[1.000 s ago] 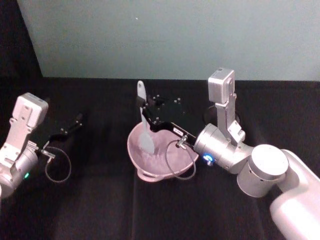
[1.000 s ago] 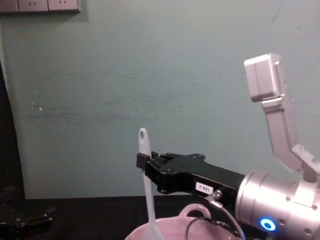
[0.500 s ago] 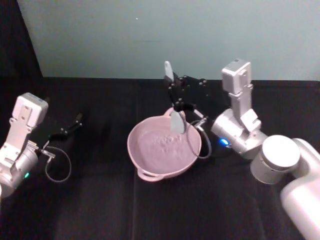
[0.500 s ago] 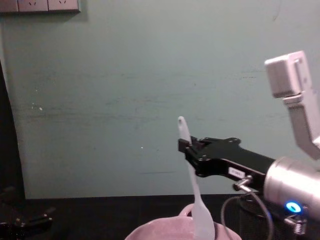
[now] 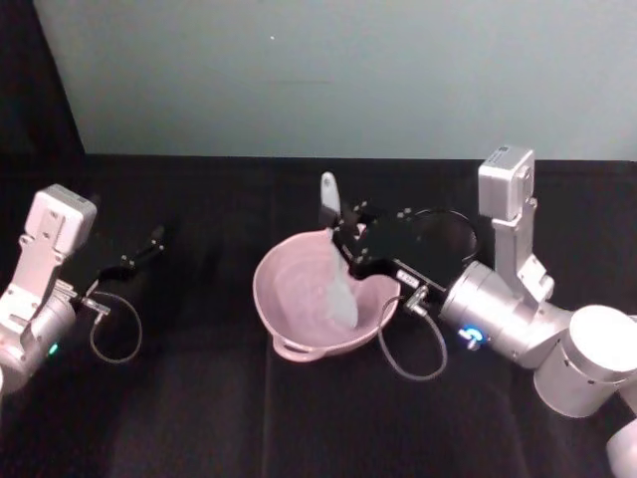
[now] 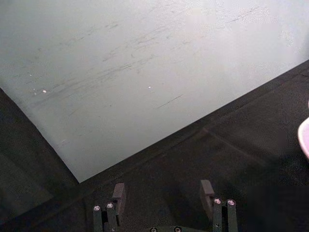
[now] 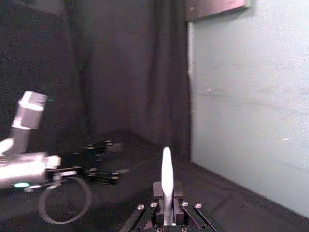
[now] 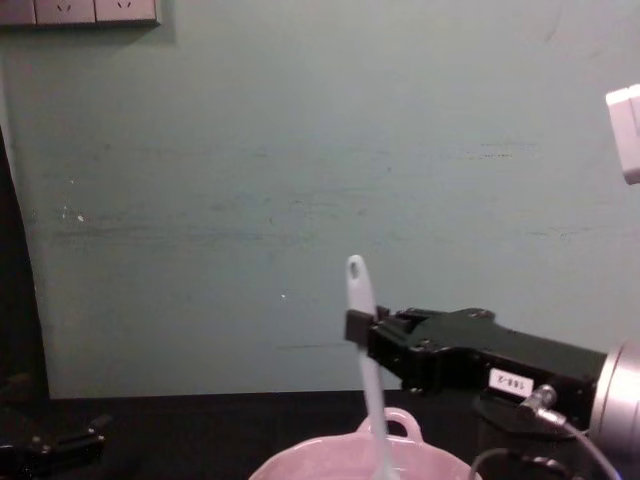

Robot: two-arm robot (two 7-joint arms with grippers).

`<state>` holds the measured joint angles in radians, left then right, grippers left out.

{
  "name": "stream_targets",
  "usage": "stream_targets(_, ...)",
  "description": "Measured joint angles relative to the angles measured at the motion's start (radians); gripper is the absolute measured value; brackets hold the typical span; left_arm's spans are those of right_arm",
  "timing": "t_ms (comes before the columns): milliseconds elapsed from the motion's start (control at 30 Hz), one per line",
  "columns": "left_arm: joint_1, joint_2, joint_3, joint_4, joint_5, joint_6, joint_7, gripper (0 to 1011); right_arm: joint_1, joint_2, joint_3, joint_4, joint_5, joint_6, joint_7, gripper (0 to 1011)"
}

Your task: Use the one hand to pick up the spoon and stir the clear water in the bowl.

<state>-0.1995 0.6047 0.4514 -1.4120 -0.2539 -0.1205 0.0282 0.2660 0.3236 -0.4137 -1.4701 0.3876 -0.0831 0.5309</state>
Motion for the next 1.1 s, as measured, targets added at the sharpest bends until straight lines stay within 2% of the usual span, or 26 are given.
stream_targets(100,0.000,0.000,0.000,0.000,0.000,0.000,0.000,1011,-0.005,-0.001,-0.022,-0.017,0.026,0.016,0.018,114)
stream_targets(267,0.000,0.000,0.000,0.000,0.000,0.000,0.000,1011,0.016,-0.022,-0.051,0.001,0.036,0.009,0.024,114)
stream_targets(500,0.000,0.000,0.000,0.000,0.000,0.000,0.000,1011,0.084,-0.082,-0.082,0.110,0.027,-0.041,0.010,114)
stream_targets(533,0.000,0.000,0.000,0.000,0.000,0.000,0.000,1011,0.101,-0.098,-0.085,0.142,0.022,-0.056,0.003,114)
stream_targets(667,0.000,0.000,0.000,0.000,0.000,0.000,0.000,1011,0.137,-0.131,-0.086,0.216,0.007,-0.091,-0.013,114)
stream_targets(733,0.000,0.000,0.000,0.000,0.000,0.000,0.000,1011,0.170,-0.161,-0.080,0.283,-0.014,-0.134,-0.036,114)
stream_targets(833,0.000,0.000,0.000,0.000,0.000,0.000,0.000,1011,0.189,-0.175,-0.070,0.326,-0.039,-0.168,-0.058,114)
stream_targets(967,0.000,0.000,0.000,0.000,0.000,0.000,0.000,1011,0.207,-0.174,-0.052,0.364,-0.087,-0.211,-0.095,113)
stream_targets(1100,0.000,0.000,0.000,0.000,0.000,0.000,0.000,1011,0.200,-0.148,-0.030,0.348,-0.110,-0.218,-0.112,114)
